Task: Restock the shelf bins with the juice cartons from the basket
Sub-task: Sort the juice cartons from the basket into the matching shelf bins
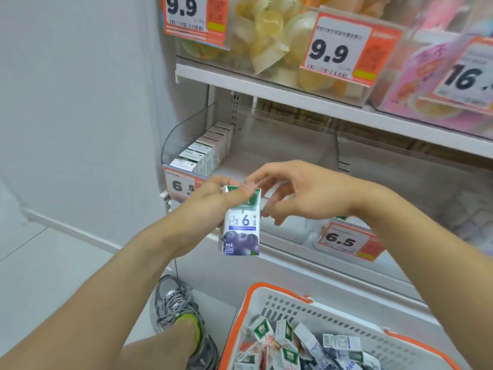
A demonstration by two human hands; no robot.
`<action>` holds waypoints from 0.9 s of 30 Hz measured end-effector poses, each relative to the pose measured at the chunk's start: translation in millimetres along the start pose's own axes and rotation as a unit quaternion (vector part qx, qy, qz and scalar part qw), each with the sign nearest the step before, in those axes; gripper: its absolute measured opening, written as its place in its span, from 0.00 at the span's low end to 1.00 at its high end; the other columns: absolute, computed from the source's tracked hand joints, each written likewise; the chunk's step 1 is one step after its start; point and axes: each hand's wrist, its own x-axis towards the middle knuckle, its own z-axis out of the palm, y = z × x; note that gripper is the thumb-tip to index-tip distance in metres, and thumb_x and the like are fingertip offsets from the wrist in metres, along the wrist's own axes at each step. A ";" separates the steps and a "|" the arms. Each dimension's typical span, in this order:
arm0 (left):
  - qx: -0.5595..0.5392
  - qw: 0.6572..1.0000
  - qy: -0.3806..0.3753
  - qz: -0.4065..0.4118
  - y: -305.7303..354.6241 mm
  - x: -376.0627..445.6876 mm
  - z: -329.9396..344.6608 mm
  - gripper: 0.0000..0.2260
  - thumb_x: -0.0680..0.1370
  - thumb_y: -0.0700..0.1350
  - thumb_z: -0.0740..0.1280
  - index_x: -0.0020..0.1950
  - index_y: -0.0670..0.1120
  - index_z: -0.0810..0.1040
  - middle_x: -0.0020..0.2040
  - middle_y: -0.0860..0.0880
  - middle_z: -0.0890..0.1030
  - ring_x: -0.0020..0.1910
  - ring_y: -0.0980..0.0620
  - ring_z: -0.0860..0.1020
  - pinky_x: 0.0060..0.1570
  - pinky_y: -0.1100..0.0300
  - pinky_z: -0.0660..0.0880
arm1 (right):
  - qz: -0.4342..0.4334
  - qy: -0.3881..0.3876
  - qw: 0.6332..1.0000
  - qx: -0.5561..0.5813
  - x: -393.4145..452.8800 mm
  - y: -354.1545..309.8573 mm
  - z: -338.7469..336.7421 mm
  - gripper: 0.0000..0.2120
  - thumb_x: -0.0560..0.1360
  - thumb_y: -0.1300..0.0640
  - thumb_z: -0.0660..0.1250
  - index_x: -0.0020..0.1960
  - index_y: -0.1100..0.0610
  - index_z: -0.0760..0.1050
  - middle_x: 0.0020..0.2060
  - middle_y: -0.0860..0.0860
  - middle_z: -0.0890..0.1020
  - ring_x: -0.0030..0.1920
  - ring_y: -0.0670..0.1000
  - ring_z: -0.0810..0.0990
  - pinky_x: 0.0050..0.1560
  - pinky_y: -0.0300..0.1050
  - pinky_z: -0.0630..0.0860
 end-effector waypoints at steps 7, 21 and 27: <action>0.186 0.972 -0.103 0.104 8.7 -2.1 107.6 0.18 0.78 0.58 0.65 0.61 0.50 0.67 0.29 0.55 0.72 0.23 0.65 0.71 0.26 0.72 0.64 | 0.012 0.164 0.983 0.078 -111.1 56.0 -5.2 0.18 0.67 0.61 0.80 0.54 0.56 0.77 0.45 0.50 0.81 0.36 0.53 0.82 0.34 0.52 0.82; 0.210 0.912 -0.168 0.310 -0.9 21.8 297.4 0.23 0.74 0.56 0.72 0.66 0.54 0.69 0.61 0.58 0.72 0.59 0.63 0.73 0.55 0.70 0.70 | 0.029 0.569 0.822 0.004 -302.7 142.3 -63.3 0.22 0.68 0.61 0.79 0.53 0.42 0.74 0.48 0.41 0.83 0.50 0.47 0.84 0.45 0.39 0.81; 0.411 0.825 -0.189 0.339 -32.4 49.0 322.3 0.11 0.76 0.47 0.72 0.57 0.54 0.78 0.48 0.60 0.75 0.46 0.57 0.75 0.53 0.55 0.74 | 0.189 0.706 0.682 -0.026 -353.2 206.5 -93.7 0.20 0.70 0.60 0.78 0.54 0.47 0.73 0.47 0.45 0.82 0.39 0.39 0.83 0.39 0.33 0.78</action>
